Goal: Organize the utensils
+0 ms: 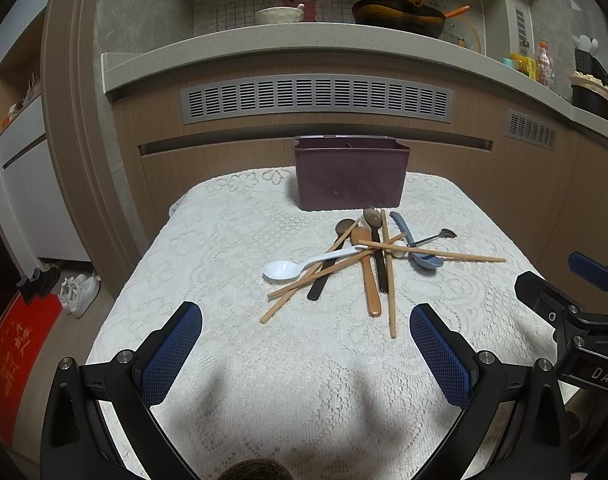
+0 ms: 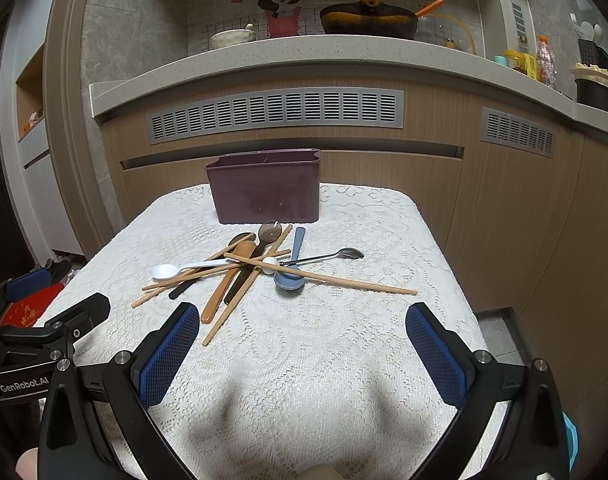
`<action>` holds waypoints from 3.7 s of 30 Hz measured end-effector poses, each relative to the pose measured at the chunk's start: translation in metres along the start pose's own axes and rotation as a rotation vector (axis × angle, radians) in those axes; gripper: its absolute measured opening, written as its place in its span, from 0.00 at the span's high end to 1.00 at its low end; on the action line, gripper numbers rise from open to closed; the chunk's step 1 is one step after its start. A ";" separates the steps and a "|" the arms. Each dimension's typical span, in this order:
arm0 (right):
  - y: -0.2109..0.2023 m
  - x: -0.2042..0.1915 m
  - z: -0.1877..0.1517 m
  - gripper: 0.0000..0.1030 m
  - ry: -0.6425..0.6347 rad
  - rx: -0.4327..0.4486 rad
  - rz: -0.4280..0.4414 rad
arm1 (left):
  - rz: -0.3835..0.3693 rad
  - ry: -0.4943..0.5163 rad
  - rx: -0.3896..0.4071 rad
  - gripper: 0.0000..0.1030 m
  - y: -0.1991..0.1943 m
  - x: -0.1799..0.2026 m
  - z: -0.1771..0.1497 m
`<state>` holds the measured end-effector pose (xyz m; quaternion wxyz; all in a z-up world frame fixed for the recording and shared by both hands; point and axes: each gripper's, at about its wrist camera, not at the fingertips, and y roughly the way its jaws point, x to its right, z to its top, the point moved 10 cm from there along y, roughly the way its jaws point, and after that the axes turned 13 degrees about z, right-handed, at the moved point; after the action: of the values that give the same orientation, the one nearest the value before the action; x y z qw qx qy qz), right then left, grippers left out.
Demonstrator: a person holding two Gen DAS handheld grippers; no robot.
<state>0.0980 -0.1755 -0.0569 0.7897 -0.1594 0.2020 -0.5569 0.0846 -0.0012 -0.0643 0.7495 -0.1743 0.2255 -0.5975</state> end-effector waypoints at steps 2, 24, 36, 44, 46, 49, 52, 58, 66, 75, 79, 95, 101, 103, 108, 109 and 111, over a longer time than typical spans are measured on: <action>0.000 0.000 0.000 0.01 -0.001 0.000 0.000 | 0.000 0.001 0.001 0.00 0.000 0.000 0.000; 0.076 0.014 0.081 0.01 -0.074 -0.066 0.060 | -0.088 0.110 0.001 0.00 0.086 0.015 0.098; 0.222 0.003 0.068 0.26 -0.030 -0.319 0.103 | -0.006 0.052 -0.016 0.00 0.161 -0.045 0.128; 0.276 -0.004 0.045 0.44 -0.057 -0.412 0.033 | -0.013 -0.032 -0.090 0.00 0.183 -0.077 0.101; 0.280 -0.007 0.042 0.60 -0.085 -0.441 0.033 | -0.023 -0.026 -0.113 0.00 0.190 -0.076 0.095; 0.276 -0.009 0.040 0.67 -0.117 -0.462 0.042 | -0.044 -0.002 -0.132 0.00 0.192 -0.068 0.088; 0.261 -0.011 0.045 0.68 -0.108 -0.443 0.088 | -0.081 0.032 -0.152 0.00 0.194 -0.054 0.084; 0.217 -0.009 0.072 0.74 -0.126 -0.317 0.126 | -0.234 0.090 -0.221 0.00 0.187 -0.007 0.078; 0.196 0.013 0.090 0.88 -0.063 -0.271 0.180 | -0.399 0.155 -0.290 0.00 0.181 0.059 0.074; 0.182 0.049 0.082 0.87 0.047 -0.239 0.184 | -0.359 0.238 -0.451 0.53 0.225 0.093 0.064; 0.181 0.058 0.074 0.86 0.076 -0.245 0.182 | -0.343 0.289 -0.468 0.53 0.228 0.107 0.060; 0.140 0.043 0.089 0.88 0.009 -0.199 0.144 | -0.276 0.254 -0.360 0.68 0.219 0.107 0.070; 0.116 0.030 0.104 0.89 -0.045 -0.161 0.126 | -0.278 0.186 -0.167 0.68 0.157 0.075 0.098; 0.107 0.024 0.111 0.90 -0.059 -0.143 0.127 | -0.280 0.171 -0.113 0.68 0.137 0.068 0.109; 0.086 0.006 0.128 0.90 -0.108 -0.095 0.122 | -0.269 0.158 0.029 0.68 0.093 0.052 0.140; 0.081 0.003 0.132 0.90 -0.119 -0.083 0.119 | -0.273 0.153 0.048 0.69 0.086 0.051 0.146; 0.071 -0.005 0.141 0.90 -0.145 -0.059 0.114 | -0.280 0.138 0.084 0.69 0.071 0.047 0.159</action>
<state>0.2246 -0.1438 0.0317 0.8276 -0.2107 0.1697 -0.4918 0.2382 -0.0325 0.0256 0.6483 -0.1310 0.2249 -0.7155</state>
